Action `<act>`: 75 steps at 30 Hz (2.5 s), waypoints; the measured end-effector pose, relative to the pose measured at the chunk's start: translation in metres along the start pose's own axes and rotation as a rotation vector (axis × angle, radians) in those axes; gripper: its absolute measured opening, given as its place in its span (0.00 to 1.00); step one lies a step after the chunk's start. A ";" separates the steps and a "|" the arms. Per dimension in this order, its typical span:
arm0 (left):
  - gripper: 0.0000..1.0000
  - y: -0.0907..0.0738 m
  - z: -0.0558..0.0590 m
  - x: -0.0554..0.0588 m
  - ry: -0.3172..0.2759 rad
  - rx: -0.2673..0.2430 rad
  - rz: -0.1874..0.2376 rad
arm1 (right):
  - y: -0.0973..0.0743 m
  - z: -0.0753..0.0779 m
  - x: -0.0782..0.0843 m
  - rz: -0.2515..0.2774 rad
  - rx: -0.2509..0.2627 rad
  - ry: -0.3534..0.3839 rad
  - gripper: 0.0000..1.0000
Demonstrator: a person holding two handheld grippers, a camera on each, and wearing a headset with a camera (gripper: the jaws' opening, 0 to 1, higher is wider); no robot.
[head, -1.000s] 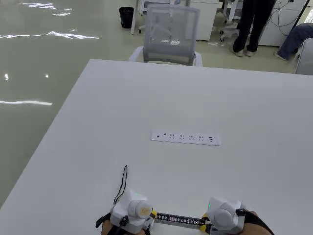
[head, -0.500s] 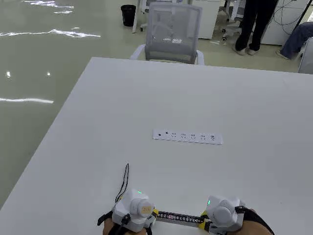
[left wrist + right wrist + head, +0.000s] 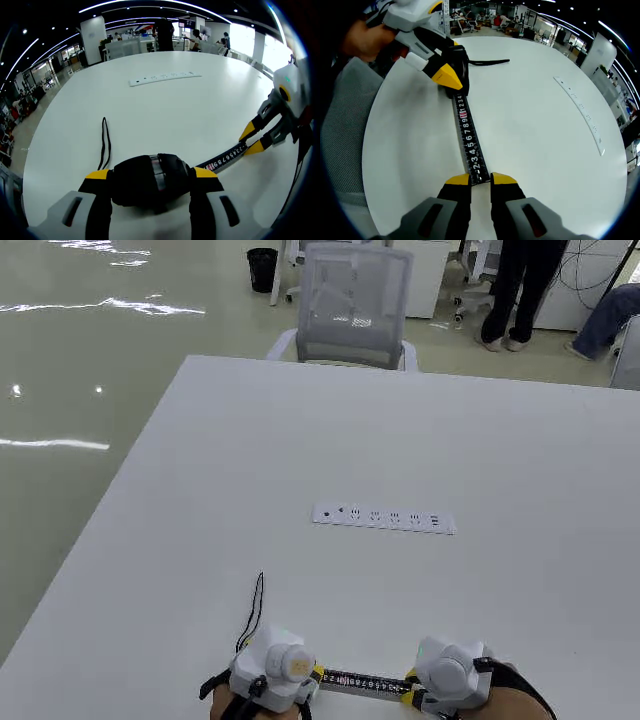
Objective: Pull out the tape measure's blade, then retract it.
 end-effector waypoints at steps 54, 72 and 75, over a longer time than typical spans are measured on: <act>0.59 -0.001 0.000 0.000 0.011 0.002 0.002 | 0.021 -0.006 -0.024 0.004 -0.029 -0.003 0.12; 0.59 0.000 0.000 0.000 0.013 0.005 0.000 | 0.025 -0.008 -0.030 0.006 -0.046 0.001 0.12; 0.59 0.000 -0.001 0.000 0.013 0.005 0.000 | 0.028 -0.008 -0.032 0.006 -0.051 -0.005 0.12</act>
Point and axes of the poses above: the centre of the closed fingertips' face, and the gripper's own axes: y roughly forward along the fingers, z roughly to its right, x roughly out of its underside, the point moved 10 cm from there along -y, roughly backward along the fingers, and after that the axes turned 7 degrees about z, right-handed, at the moved point
